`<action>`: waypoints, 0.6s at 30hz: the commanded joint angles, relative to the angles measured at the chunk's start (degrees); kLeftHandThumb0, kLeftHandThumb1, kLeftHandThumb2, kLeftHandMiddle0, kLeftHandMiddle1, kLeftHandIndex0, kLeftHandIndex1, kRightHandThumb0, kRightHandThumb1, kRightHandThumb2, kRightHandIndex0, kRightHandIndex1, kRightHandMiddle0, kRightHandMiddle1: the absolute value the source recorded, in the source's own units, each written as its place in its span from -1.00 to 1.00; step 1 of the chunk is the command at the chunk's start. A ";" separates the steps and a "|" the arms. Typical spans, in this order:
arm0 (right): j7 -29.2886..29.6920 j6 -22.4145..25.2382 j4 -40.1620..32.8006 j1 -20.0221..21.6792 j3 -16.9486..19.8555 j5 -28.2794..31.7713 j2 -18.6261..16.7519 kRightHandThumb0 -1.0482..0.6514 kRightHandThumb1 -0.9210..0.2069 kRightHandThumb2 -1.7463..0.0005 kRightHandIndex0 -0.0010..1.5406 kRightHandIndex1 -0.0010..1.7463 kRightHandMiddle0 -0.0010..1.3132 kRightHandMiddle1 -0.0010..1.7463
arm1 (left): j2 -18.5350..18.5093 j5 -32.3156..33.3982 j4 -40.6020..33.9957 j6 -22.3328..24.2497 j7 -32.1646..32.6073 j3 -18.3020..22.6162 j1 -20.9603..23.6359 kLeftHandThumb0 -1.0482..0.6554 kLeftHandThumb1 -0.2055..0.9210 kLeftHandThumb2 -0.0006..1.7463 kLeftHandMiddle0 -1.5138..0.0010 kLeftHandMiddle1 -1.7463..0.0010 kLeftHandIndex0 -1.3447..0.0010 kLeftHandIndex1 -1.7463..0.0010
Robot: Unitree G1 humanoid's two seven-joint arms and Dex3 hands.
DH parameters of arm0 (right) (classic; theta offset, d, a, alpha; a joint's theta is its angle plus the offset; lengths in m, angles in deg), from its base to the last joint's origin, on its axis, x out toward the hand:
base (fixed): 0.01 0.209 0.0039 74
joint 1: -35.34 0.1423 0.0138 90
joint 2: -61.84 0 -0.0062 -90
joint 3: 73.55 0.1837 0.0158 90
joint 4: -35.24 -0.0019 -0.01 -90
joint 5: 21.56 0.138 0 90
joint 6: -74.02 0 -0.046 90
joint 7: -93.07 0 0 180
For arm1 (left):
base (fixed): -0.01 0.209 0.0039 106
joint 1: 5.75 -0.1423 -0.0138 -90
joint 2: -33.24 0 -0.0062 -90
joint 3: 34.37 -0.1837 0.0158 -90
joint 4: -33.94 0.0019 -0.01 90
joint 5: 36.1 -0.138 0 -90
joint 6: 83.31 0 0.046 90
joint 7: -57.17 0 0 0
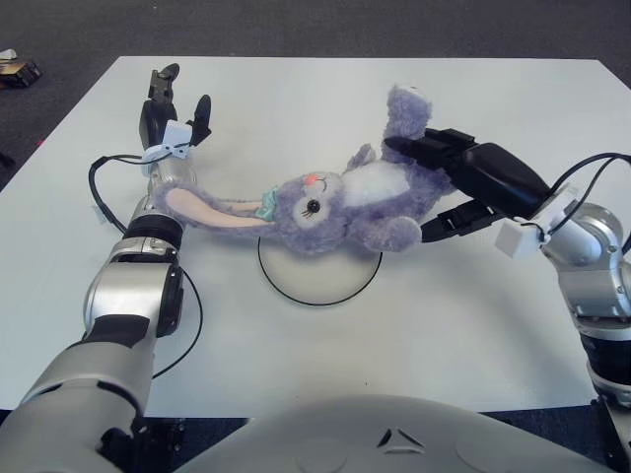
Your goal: Put the doll into the plate.
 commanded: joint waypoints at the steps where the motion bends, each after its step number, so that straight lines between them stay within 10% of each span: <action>1: -2.57 0.30 1.69 -0.08 4.67 5.18 3.48 -0.77 -1.00 0.89 -0.96 -1.00 -0.85 -1.00 | 0.19 0.04 0.21 0.88 0.12 -0.05 1.20 -0.45 1.00 -0.29 0.31 0.98 0.62 0.31; 18: -1.33 5.56 1.93 2.27 5.53 8.02 3.57 -0.90 -1.00 0.90 -0.97 -1.00 -0.84 -0.99 | 0.76 -0.52 0.29 1.78 0.35 -0.79 1.62 -0.47 1.00 -0.30 0.33 0.99 0.63 0.33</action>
